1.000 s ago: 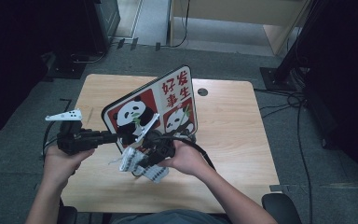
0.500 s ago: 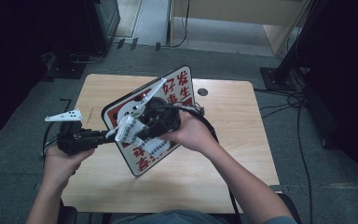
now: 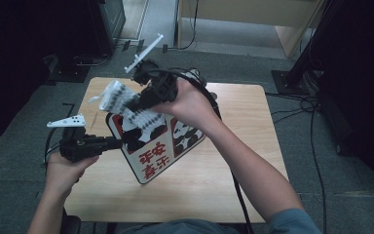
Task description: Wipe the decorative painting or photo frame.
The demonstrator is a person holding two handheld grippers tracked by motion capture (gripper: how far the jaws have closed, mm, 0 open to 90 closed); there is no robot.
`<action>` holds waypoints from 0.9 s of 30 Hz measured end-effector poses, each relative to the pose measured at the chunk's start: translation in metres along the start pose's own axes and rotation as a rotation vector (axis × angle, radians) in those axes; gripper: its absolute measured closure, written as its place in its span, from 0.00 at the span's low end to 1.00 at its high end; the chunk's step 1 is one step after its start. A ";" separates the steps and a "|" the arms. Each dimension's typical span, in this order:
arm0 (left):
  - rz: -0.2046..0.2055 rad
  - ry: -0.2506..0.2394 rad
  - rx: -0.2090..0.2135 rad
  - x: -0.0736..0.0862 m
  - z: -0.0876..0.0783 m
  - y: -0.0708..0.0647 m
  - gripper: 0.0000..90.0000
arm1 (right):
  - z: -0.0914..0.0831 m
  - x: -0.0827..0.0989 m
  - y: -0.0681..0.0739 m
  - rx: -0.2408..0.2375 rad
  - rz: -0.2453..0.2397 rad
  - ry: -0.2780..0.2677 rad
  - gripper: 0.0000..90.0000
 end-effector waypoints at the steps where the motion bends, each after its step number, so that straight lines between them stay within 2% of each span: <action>1: 0.000 -0.001 0.000 0.000 0.000 0.000 0.85 | 0.001 -0.005 -0.001 0.005 0.003 -0.003 0.87; 6: 0.006 -0.003 -0.003 0.000 0.000 0.000 0.85 | 0.015 -0.021 -0.006 0.008 0.015 -0.001 0.87; 12: 0.034 0.004 -0.025 0.001 0.004 -0.002 0.85 | 0.033 -0.032 -0.012 -0.001 0.044 0.023 0.87; 17: 0.056 0.004 -0.036 0.002 0.008 -0.004 0.85 | 0.044 -0.032 -0.010 -0.011 0.051 0.031 0.87; 20: 0.062 0.000 -0.040 0.002 0.008 -0.004 0.85 | 0.047 -0.031 -0.010 -0.001 0.054 0.045 0.87; 24: 0.061 -0.002 -0.040 0.002 0.008 -0.004 0.86 | 0.052 -0.028 -0.011 0.014 0.041 0.063 0.86; 27: 0.061 -0.001 -0.041 0.002 0.007 -0.004 0.87 | 0.053 -0.025 -0.014 0.008 0.046 0.056 0.85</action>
Point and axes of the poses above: each handheld gripper's, and its own axes: z roughly forward along the jaws, x roughly out of its underside, y roughly to its left, the point moved 1 cm from there along z, roughly forward along the jaws, and after that the axes turned 12 degrees about -y, right-handed, at the moved point
